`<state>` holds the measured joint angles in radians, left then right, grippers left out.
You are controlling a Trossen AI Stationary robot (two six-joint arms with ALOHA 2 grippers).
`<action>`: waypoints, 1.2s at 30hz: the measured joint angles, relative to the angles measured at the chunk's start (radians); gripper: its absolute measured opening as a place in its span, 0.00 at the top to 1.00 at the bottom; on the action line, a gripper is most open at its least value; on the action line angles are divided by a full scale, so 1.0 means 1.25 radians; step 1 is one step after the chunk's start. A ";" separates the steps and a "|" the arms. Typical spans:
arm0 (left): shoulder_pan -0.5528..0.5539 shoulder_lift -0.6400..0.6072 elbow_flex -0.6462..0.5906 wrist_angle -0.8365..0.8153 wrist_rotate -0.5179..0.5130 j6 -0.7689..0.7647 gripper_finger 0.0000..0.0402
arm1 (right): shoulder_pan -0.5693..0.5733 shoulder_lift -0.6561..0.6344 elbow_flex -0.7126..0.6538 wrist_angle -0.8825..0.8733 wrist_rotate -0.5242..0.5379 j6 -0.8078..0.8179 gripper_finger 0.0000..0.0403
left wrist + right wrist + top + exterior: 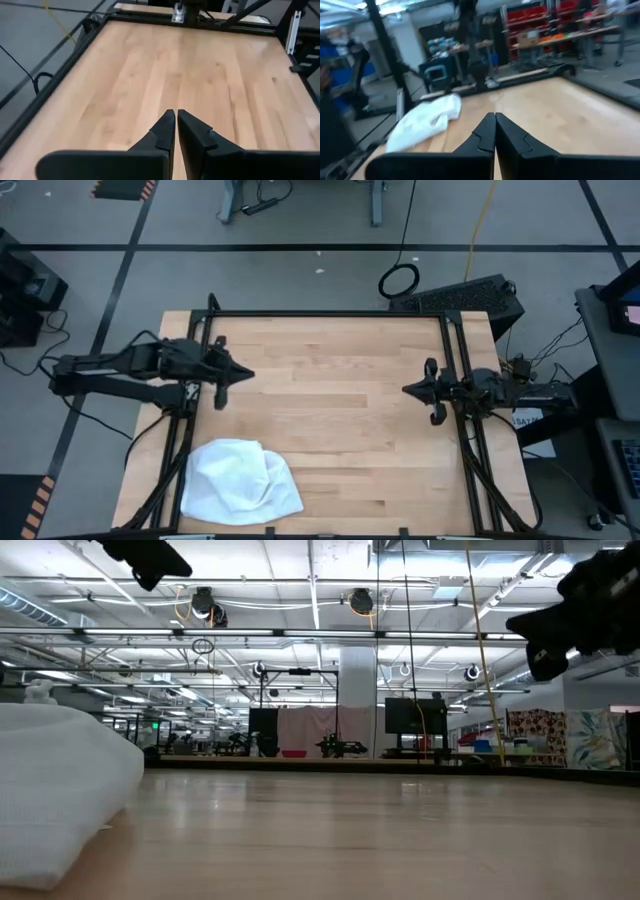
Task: Roll towel
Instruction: Roll the white towel
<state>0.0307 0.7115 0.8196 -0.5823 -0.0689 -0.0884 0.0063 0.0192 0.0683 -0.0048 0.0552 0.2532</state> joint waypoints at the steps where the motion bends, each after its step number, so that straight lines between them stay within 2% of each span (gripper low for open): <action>1: 0.000 0.007 -0.007 0.012 0.000 -0.006 0.93 | 0.000 0.006 0.023 -0.017 0.002 0.001 1.00; 6: 0.000 0.038 -0.022 0.032 0.000 -0.045 0.93 | 0.000 0.079 0.192 -0.134 0.004 -0.005 1.00; 12: 0.000 0.068 -0.022 0.042 0.001 -0.026 0.93 | 0.000 0.244 0.433 -0.284 0.002 -0.009 1.00; 15: -0.009 0.087 -0.022 0.032 0.018 -0.009 0.93 | 0.000 0.324 0.503 -0.313 -0.005 -0.059 1.00; 19: -0.035 0.122 -0.022 0.011 0.024 -0.043 0.93 | 0.002 0.398 0.501 -0.280 -0.006 -0.124 1.00; 26: -0.102 0.203 -0.022 -0.092 0.029 -0.174 0.91 | 0.002 0.536 0.411 -0.186 -0.004 -0.095 1.00; 29: -0.141 0.251 -0.022 -0.131 0.044 -0.241 0.83 | 0.002 0.592 0.374 -0.137 -0.004 -0.068 1.00; 36: -0.241 0.373 -0.022 -0.149 0.056 -0.344 0.52 | 0.002 0.713 0.344 -0.100 -0.003 -0.026 1.00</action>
<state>-0.2707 1.1779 0.7925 -0.7684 0.0017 -0.5179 0.0083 0.9100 0.4988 -0.1293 0.0513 0.2212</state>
